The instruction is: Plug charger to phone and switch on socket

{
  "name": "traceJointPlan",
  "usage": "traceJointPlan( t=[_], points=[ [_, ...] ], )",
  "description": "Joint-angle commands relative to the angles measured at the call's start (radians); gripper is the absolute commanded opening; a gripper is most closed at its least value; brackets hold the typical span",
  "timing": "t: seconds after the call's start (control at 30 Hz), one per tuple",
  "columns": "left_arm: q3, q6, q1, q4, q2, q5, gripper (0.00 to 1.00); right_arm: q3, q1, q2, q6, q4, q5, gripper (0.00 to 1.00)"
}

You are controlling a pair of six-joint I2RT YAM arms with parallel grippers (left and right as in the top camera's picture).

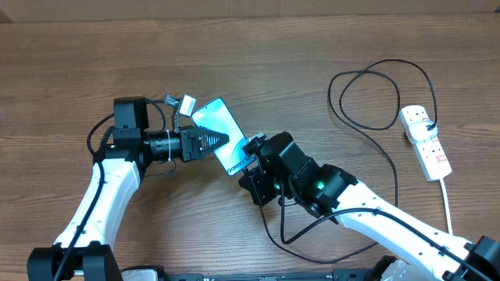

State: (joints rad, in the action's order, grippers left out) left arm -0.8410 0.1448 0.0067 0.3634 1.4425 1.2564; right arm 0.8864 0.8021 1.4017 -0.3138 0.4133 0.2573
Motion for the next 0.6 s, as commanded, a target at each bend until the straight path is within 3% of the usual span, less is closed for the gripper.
traceJointPlan(
  t=[0.0,0.57],
  points=[
    [0.023,-0.032,-0.041,0.040,-0.001,0.128,0.04,0.112,-0.012,-0.011,-0.009,-0.105,-0.073,0.04],
    [0.023,-0.026,-0.041,0.022,-0.001,0.120,0.04,0.112,-0.011,-0.012,-0.027,-0.089,-0.073,0.04]
  ],
)
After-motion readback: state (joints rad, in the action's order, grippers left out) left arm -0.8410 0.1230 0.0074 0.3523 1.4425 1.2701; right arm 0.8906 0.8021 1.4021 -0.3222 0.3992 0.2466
